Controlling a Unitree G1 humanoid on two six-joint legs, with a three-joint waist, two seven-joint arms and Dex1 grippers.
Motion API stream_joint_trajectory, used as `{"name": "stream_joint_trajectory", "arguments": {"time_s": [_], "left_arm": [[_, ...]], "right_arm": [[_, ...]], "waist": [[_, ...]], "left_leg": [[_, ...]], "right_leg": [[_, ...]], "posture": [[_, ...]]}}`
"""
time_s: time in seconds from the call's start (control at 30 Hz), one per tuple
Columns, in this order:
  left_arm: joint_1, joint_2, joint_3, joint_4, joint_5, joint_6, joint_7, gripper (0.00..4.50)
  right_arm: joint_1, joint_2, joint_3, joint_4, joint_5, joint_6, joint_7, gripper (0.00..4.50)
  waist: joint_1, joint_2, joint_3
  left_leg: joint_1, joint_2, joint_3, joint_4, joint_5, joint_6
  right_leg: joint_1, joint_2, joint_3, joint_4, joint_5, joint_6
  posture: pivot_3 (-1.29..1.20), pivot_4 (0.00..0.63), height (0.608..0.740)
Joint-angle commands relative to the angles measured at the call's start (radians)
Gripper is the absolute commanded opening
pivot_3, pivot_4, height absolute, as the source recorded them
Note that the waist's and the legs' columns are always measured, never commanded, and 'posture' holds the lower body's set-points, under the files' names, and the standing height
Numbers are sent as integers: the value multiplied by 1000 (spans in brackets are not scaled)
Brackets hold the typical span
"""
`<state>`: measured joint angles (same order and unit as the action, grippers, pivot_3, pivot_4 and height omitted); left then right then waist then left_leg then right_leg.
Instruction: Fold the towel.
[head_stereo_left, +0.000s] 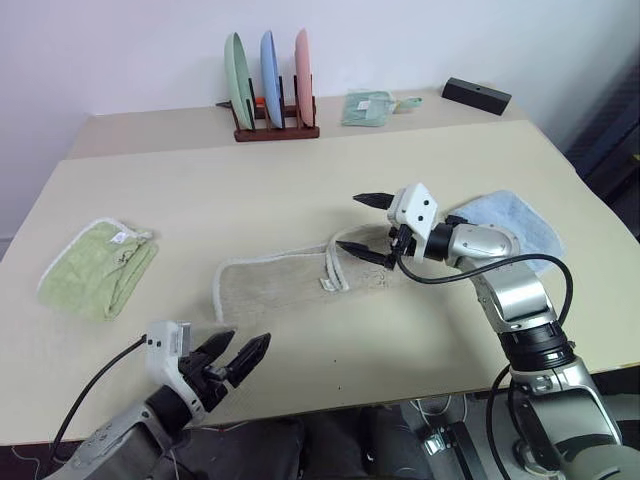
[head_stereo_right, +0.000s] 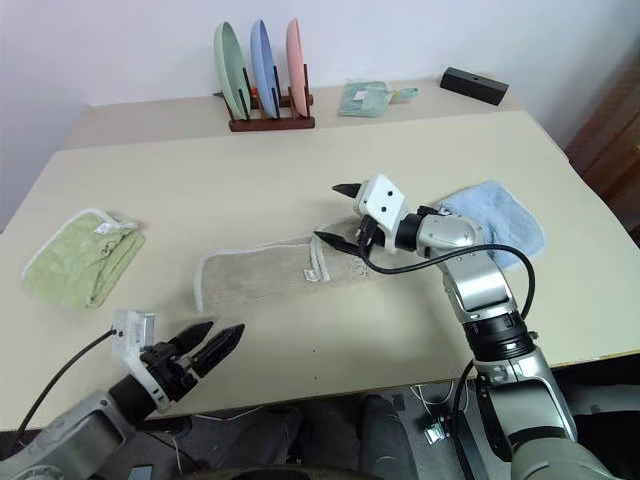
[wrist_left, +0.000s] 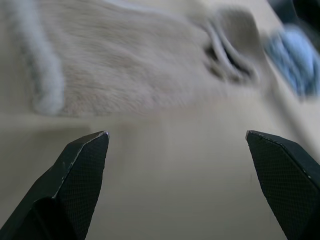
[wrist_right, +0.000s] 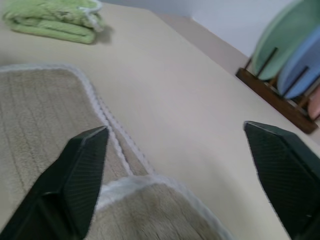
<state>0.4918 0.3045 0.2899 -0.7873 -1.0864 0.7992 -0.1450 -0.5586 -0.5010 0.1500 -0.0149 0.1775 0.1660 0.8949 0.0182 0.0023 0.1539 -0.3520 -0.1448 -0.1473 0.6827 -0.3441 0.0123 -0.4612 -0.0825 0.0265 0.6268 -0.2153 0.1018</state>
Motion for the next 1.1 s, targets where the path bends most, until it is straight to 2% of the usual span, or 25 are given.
{"name": "stream_joint_trajectory", "arguments": {"time_s": [0.03, 0.1, 0.27, 0.4, 0.5, 0.73, 0.87, 1.0, 1.1], "left_arm": [[-8, -73, 31, 17, -197, -49, 180, 4500], [-29, -113, 40, 57, -269, -81, 283, 4500], [-104, -133, 25, 149, -344, -117, 463, 4500], [-192, -134, 11, 233, -373, -137, 537, 4500], [-258, -116, 1, 275, -364, -138, 548, 3665], [-307, -100, 10, 294, -364, -160, 538, 55], [-307, -62, 68, 249, -330, -211, 450, 16], [-305, 89, 151, 225, -247, -227, 318, 16], [-316, 200, 245, 243, -258, -232, 229, 16]], "right_arm": [[-9, -3, 2, -14, -17, -42, 1, 4439], [-5, -1, 8, -5, -30, -59, 1, 4439], [0, 3, 10, 4, -44, -82, -5, 4439], [4, 8, 10, 2, -49, -90, -16, 4439], [19, 7, 17, -13, -56, -95, -23, 4500], [68, -6, 25, -58, -75, -91, -35, 4500], [92, -13, 16, -78, -81, -80, -42, 4500], [112, -33, 3, -68, -86, -74, -52, 4500], [116, -40, -3, -5, -108, -90, -80, 4500]], "waist": [[-2, 0, 0], [-3, 0, 0], [0, 0, 0], [4, 0, 0], [12, 0, -1], [21, 0, 0], [21, 0, 0], [21, 0, 0], [20, 0, 0]], "left_leg": [[0, 0, 0, 0, 0, 0], [0, 0, 0, 0, 0, 0], [0, 0, 1, 0, 0, -1], [2, 0, 1, 0, 0, -1], [4, 0, 2, 0, 0, -1], [3, 0, 3, 0, 0, -1], [3, 0, 3, 0, 0, -1], [3, 0, 3, 0, 0, -1], [3, 0, 4, -1, 0, -1]], "right_leg": [[0, 0, 0, 0, 0, 0], [-1, 0, 0, 0, 0, 0], [0, 0, 0, 0, 0, 0], [1, 0, 0, 0, 0, 0], [2, 1, 1, 1, 0, 0], [1, 1, 2, 1, 0, 0], [1, 1, 2, 1, 0, 0], [0, 1, 2, 1, 0, 0], [0, 1, 2, 1, 0, 0]], "posture": [[0, 150, 740], [0, 150, 740], [0, 150, 740], [0, 150, 740], [0, 150, 740], [0, 150, 740], [0, 150, 740], [0, 150, 740], [0, 150, 740]]}}
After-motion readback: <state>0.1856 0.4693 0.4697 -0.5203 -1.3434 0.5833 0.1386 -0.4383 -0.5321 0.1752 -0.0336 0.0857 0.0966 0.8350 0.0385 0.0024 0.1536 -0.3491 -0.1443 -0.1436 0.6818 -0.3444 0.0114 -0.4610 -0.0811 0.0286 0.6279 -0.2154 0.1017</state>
